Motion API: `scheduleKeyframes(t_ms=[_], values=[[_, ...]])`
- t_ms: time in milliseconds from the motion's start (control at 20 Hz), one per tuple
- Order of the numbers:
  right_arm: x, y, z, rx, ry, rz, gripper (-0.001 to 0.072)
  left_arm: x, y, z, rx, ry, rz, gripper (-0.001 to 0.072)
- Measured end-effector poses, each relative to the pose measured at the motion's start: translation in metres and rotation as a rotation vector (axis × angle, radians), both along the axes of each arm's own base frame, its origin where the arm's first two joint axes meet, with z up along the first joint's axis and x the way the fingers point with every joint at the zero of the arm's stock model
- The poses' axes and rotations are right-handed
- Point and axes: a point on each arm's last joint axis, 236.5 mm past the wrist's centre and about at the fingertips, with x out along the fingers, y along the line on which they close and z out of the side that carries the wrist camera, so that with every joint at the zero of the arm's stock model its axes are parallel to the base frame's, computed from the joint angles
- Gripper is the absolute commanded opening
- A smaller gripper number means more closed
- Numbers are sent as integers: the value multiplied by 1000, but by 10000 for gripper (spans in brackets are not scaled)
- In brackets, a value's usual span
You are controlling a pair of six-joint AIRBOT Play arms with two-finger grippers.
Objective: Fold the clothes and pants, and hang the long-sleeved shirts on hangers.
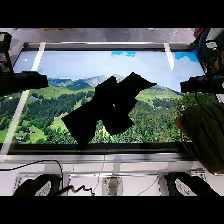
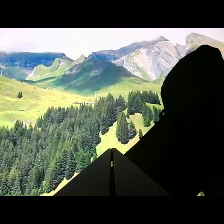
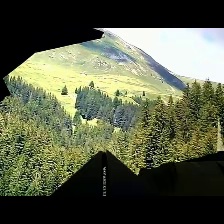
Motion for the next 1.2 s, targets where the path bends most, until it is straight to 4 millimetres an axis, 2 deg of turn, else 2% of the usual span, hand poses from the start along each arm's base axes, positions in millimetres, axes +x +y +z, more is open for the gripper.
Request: scheduleKeyframes(t_ms=[700,800,900,1000,1150,1200], values=[[1,3,0,13,-5,5,23,0,0,0,0,0,1,9],[-1,4,-6,17,18,6,23,0,0,0,0,0,0,9],[-13,5,-34,21,107,6,22,0,0,0,0,0,0,9],[-32,14,-79,58,231,20,23,0,0,0,0,0,0,9],[-68,50,-155,207,405,70,32,0,0,0,0,0,0,9],[-77,64,-173,272,433,75,165,0,0,0,0,0,0,9]])
